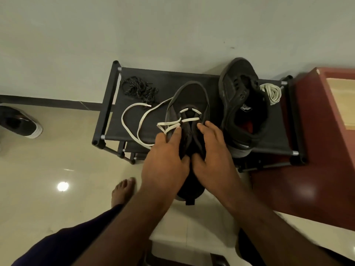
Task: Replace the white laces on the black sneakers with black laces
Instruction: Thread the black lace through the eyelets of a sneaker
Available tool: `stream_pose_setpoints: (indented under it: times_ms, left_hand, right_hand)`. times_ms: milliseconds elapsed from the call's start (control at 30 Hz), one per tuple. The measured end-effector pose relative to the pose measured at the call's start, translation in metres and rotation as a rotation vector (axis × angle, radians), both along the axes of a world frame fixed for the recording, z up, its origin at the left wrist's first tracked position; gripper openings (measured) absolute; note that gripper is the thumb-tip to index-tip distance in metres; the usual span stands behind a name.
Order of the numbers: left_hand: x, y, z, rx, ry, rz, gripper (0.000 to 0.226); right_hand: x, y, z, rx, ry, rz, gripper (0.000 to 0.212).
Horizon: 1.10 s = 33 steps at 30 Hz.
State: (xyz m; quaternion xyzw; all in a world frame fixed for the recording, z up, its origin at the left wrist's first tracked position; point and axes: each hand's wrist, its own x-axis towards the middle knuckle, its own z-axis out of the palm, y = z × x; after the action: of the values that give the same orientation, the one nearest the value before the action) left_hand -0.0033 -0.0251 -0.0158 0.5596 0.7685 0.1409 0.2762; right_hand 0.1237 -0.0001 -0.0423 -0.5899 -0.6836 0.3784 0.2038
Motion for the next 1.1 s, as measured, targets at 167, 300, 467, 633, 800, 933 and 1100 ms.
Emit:
stream_pose_setpoints:
  times_ms: [167, 300, 467, 633, 800, 933, 1100]
  left_hand:
    - [-0.002, -0.001, -0.005, 0.006, 0.041, -0.079, 0.072]
    - [-0.002, -0.005, -0.007, 0.021, -0.021, -0.101, 0.08]
    - [-0.005, -0.011, -0.009, 0.044, -0.047, -0.077, 0.074]
    - [-0.001, -0.009, -0.011, 0.032, -0.014, -0.098, 0.066]
    - [-0.005, -0.007, -0.008, 0.004, -0.019, -0.106, 0.068]
    - [-0.005, -0.006, -0.008, -0.002, -0.042, -0.105, 0.058]
    - [-0.012, 0.0, -0.005, -0.059, -0.086, -0.029, 0.041]
  right_hand:
    - [-0.001, 0.016, 0.019, 0.05, 0.09, -0.06, 0.061]
    - [-0.004, 0.031, 0.017, 0.192, -0.083, -0.024, 0.034]
    - [-0.01, 0.034, 0.017, 0.269, -0.22, 0.002, 0.028]
    - [-0.021, 0.037, 0.025, 0.304, -0.313, 0.011, 0.011]
    - [-0.028, 0.039, 0.024, 0.356, -0.312, 0.015, 0.005]
    - [-0.027, 0.037, 0.013, 0.308, -0.112, -0.153, 0.008]
    - [-0.026, 0.053, 0.008, 0.311, 0.045, -0.304, 0.009]
